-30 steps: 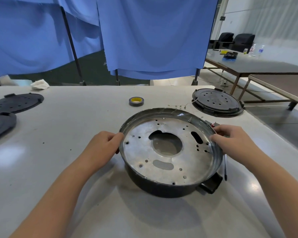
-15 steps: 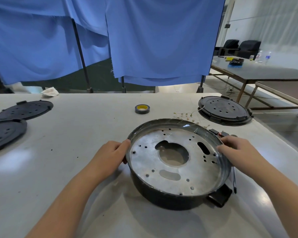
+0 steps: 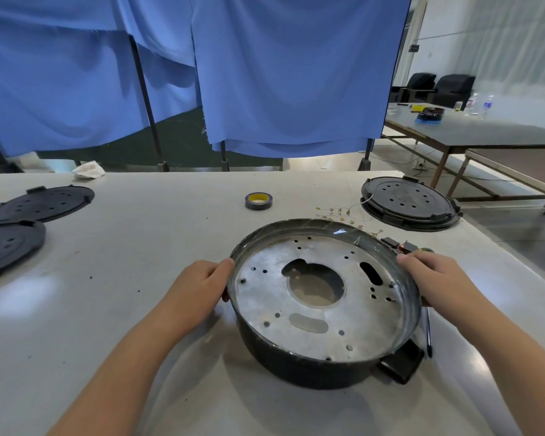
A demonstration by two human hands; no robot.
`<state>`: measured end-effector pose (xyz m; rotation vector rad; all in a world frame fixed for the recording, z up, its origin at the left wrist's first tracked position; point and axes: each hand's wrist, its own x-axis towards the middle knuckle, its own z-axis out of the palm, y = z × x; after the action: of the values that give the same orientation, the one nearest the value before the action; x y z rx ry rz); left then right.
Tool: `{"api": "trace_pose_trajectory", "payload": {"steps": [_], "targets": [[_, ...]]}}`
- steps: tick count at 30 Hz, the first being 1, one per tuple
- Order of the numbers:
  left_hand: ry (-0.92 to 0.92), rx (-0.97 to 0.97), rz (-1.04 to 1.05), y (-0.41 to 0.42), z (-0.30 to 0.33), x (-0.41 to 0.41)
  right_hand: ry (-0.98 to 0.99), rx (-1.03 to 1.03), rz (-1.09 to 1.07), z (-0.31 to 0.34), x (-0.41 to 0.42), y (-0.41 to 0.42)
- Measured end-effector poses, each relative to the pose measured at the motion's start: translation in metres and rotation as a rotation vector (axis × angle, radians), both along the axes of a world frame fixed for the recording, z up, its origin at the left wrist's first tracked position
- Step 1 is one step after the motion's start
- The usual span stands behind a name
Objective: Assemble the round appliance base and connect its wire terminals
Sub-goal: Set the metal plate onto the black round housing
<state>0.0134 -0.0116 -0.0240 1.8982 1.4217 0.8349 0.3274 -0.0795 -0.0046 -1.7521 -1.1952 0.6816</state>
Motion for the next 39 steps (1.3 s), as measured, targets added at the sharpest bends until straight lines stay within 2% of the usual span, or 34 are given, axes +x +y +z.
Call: {"api": "trace_pose_trajectory", "payload": {"steps": [5,16,23,25,29,31,34,39], "targets": [[-0.009,-0.004,0.005,0.0,-0.001,0.0,-0.056,0.041,-0.042,-0.006,0.001,0.003],[-0.02,-0.029,0.013,0.001,-0.003,0.001,0.008,0.082,-0.048,-0.007,-0.003,0.0],[0.062,0.082,0.073,-0.001,-0.001,-0.001,0.011,0.051,-0.03,-0.009,-0.001,0.0],[0.037,0.139,0.131,-0.001,0.001,-0.001,0.017,0.035,-0.035,-0.01,0.001,0.0],[-0.128,0.194,0.188,-0.008,0.013,0.003,0.043,0.037,-0.082,-0.007,0.009,0.0],[-0.145,0.272,0.12,-0.016,0.019,0.005,-0.008,0.048,-0.104,-0.003,0.016,-0.002],[-0.076,0.38,-0.093,-0.038,0.026,0.015,-0.11,0.042,-0.099,0.001,0.028,-0.006],[0.133,0.503,-0.387,-0.061,0.024,0.034,-0.464,-0.139,-0.011,0.0,0.042,-0.01]]}}
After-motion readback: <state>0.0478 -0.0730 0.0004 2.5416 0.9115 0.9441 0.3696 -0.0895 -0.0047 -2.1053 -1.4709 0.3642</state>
